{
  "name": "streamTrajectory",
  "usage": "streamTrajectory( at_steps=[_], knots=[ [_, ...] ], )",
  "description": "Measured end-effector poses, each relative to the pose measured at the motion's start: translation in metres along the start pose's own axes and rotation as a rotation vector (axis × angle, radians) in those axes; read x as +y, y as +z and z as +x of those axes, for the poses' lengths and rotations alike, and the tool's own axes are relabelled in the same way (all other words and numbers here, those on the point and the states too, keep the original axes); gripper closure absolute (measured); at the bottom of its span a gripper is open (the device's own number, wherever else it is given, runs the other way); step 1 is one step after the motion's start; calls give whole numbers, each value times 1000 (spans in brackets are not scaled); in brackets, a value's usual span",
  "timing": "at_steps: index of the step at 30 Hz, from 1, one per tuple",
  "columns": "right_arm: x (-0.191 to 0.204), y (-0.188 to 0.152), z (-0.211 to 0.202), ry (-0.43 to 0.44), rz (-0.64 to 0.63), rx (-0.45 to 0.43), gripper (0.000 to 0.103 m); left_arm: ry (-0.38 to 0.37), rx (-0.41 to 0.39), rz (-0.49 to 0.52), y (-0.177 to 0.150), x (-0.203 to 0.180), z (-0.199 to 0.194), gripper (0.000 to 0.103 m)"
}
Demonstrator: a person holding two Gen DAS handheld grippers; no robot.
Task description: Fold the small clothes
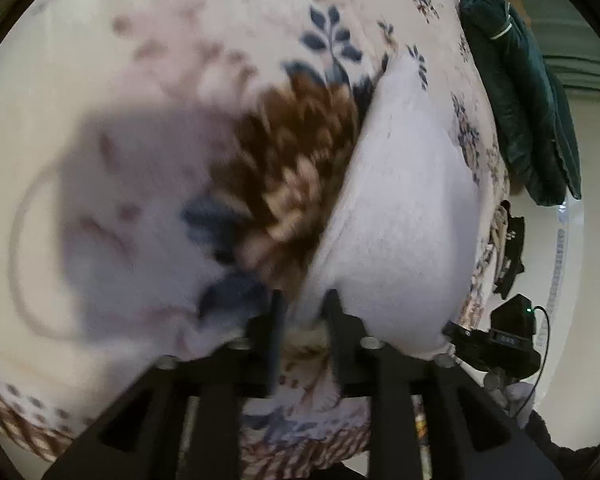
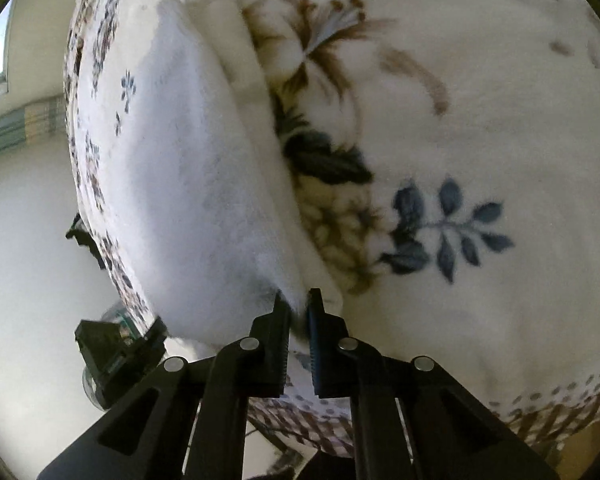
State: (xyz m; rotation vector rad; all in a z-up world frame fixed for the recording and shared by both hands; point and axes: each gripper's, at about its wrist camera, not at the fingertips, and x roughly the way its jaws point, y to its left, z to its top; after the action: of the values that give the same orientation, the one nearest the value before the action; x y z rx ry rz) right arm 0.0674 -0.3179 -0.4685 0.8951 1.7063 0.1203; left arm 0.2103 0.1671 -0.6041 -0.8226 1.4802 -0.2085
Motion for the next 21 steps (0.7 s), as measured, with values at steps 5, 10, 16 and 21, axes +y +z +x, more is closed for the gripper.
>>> streamTrajectory(
  at_steps=[5, 10, 16, 21],
  knots=[
    [7, 6, -14, 33, -67, 6, 35, -111, -72, 20, 35, -4, -12, 36],
    [-9, 35, -10, 190, -63, -10, 21, -207, -7, 38, 82, -18, 37, 36],
    [-6, 72, 34, 322, -81, 106, 21, -213, 111, 135, 104, -52, 88, 36],
    [7, 82, 63, 354, -132, 196, 19, -237, 140, 143, 107, -61, 101, 30]
  ],
)
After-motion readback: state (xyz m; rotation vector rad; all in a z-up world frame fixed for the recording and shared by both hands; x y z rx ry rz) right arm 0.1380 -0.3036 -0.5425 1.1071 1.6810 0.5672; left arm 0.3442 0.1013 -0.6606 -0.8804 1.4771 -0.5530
